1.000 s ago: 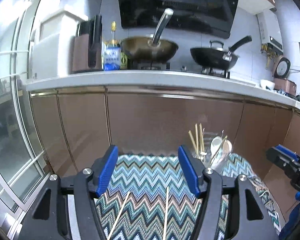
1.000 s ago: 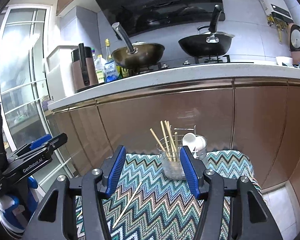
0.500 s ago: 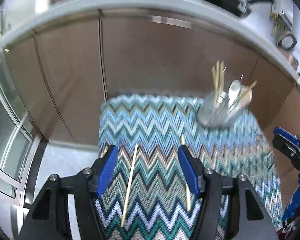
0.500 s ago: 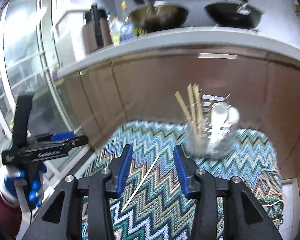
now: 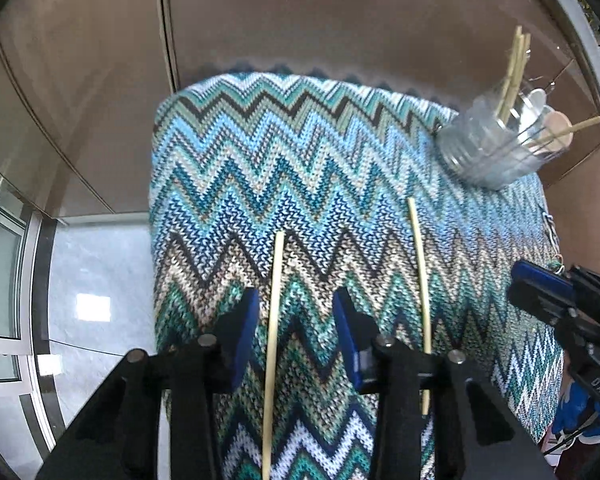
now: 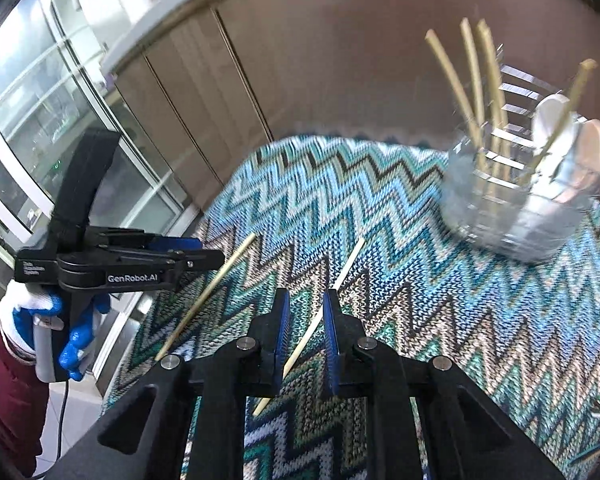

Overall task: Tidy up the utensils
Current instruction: 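Grasp a chopstick with the left tool while the right tool grasps the last chopstick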

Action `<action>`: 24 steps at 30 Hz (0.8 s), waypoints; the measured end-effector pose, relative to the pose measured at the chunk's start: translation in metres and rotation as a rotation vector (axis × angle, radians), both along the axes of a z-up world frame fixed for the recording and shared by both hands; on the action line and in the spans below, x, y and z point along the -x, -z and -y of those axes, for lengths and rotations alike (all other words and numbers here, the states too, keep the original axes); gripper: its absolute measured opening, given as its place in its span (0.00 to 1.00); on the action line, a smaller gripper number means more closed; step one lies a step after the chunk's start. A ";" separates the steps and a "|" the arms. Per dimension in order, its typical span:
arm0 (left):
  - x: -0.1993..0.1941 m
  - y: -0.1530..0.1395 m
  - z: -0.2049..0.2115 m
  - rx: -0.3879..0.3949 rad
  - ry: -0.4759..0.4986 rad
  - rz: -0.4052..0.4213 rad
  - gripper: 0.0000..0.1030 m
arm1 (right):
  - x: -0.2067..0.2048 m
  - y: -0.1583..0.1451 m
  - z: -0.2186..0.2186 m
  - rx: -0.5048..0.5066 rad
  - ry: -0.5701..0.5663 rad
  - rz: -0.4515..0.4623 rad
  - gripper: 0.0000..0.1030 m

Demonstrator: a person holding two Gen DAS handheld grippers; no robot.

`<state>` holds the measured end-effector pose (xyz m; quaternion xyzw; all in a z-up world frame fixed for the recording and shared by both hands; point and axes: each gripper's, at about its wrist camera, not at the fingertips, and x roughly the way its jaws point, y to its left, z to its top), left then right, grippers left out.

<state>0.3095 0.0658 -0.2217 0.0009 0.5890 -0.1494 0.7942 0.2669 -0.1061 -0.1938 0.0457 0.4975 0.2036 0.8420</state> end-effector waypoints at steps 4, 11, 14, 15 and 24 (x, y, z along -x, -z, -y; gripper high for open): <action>-0.011 0.013 0.003 -0.017 0.014 -0.024 0.26 | -0.017 0.020 -0.013 0.040 -0.021 -0.053 0.15; -0.021 0.027 0.005 -0.039 0.041 -0.054 0.19 | -0.048 0.043 -0.017 0.051 -0.010 -0.138 0.10; -0.025 0.033 0.002 -0.030 0.041 -0.073 0.17 | -0.060 0.050 -0.015 0.037 0.010 -0.178 0.08; -0.025 0.035 0.003 -0.030 0.044 -0.079 0.16 | -0.063 0.053 -0.013 0.032 0.015 -0.193 0.08; -0.026 0.039 0.004 -0.054 0.081 -0.080 0.13 | -0.084 0.075 -0.019 0.038 0.041 -0.274 0.09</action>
